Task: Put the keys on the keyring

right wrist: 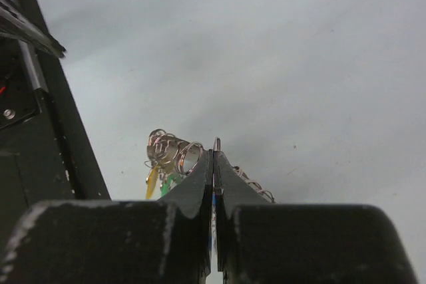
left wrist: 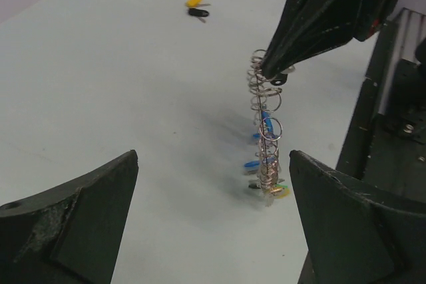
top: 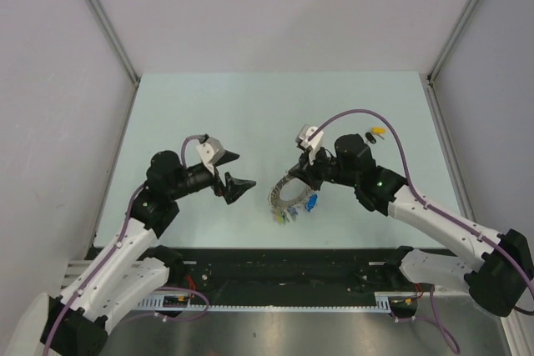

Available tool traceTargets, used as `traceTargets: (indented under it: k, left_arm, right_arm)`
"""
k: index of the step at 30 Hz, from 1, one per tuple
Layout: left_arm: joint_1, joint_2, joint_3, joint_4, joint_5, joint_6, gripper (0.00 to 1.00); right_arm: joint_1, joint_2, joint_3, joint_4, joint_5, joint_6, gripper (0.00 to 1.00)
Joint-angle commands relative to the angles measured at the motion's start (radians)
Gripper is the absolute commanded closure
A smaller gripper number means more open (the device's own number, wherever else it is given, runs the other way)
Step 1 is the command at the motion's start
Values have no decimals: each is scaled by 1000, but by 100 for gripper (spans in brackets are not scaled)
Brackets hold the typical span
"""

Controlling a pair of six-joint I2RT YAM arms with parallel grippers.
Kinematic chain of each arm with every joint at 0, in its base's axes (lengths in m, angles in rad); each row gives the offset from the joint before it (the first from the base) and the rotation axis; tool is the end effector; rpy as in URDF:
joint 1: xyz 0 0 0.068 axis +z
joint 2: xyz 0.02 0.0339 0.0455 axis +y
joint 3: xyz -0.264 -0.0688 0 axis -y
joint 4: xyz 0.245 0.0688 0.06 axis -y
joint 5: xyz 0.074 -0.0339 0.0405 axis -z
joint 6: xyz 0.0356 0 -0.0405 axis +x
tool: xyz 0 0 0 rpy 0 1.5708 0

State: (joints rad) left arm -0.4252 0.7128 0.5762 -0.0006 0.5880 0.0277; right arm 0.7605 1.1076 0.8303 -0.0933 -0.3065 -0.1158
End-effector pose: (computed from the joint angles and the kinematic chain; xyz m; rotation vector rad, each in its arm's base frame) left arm 0.1502 -0.0897 0.2980 0.8146 1.5480 -0.7930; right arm 0.1771 0.1834 0.3012 -1.0304 1.7055 0.7199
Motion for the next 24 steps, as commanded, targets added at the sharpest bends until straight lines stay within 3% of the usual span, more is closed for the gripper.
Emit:
traceTargets:
  k: [1, 16, 24]
  left_arm:
    - [2, 62, 89, 65, 226, 26, 1]
    - [-112, 234, 172, 60, 311, 225, 19]
    - [-142, 318, 203, 56, 351, 268, 45]
  right_arm:
    - [-26, -51, 67, 6, -147, -87, 100]
    - [-55, -51, 81, -8, -345, -197, 100]
    - [-56, -31, 86, 3, -396, -202, 100]
